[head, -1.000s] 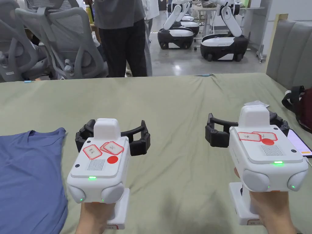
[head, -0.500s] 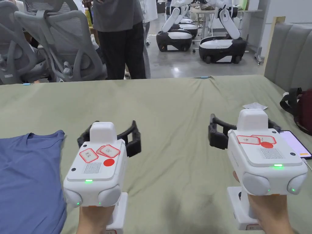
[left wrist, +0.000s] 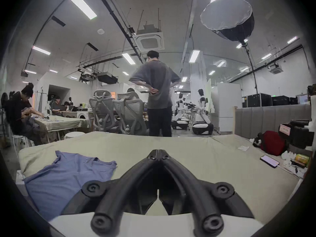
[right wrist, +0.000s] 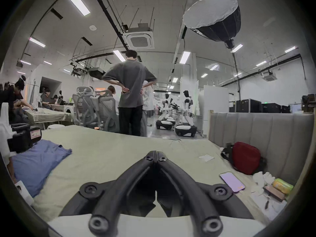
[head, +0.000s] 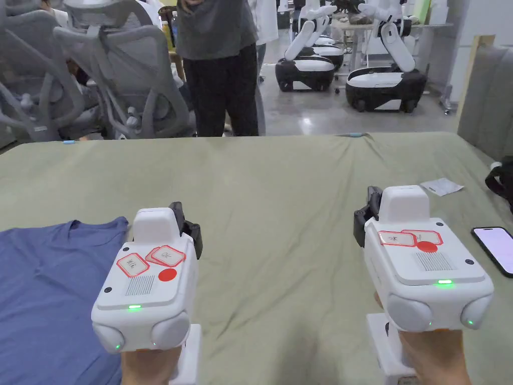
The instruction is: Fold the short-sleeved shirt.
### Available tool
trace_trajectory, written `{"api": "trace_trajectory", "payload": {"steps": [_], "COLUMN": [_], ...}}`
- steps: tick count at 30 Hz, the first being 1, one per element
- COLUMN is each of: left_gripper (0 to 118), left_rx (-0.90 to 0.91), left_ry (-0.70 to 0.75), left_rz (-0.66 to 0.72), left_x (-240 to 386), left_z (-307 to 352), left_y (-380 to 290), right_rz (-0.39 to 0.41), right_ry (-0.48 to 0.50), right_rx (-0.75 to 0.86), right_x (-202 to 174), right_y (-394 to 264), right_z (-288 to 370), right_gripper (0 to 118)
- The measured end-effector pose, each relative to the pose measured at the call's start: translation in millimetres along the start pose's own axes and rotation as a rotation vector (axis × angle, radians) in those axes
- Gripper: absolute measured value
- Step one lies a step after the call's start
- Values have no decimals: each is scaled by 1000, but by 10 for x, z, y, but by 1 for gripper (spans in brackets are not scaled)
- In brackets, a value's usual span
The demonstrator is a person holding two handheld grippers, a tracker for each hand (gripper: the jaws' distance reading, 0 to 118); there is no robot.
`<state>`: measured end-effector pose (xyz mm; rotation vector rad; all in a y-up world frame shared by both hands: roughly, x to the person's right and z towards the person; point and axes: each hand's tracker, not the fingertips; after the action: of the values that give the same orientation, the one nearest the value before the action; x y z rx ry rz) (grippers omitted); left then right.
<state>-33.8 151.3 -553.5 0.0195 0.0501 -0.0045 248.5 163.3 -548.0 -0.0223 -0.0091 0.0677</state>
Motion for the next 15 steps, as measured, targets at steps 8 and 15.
{"api": "trace_trajectory", "payload": {"steps": [8, 15], "left_gripper": [0, 0], "left_rx": [2, -27], "left_ry": [271, 425], "left_rz": [-6, 5], "left_x": [-1114, -1744], "left_z": [407, 713], "left_y": [-2, -28], "right_rz": [-31, -21], "right_ry": [294, 435], "right_rx": [10, 28], "right_x": [-1243, -2031], "right_y": [138, 182], "right_z": [-163, -113], "right_gripper": [0, 0]}}
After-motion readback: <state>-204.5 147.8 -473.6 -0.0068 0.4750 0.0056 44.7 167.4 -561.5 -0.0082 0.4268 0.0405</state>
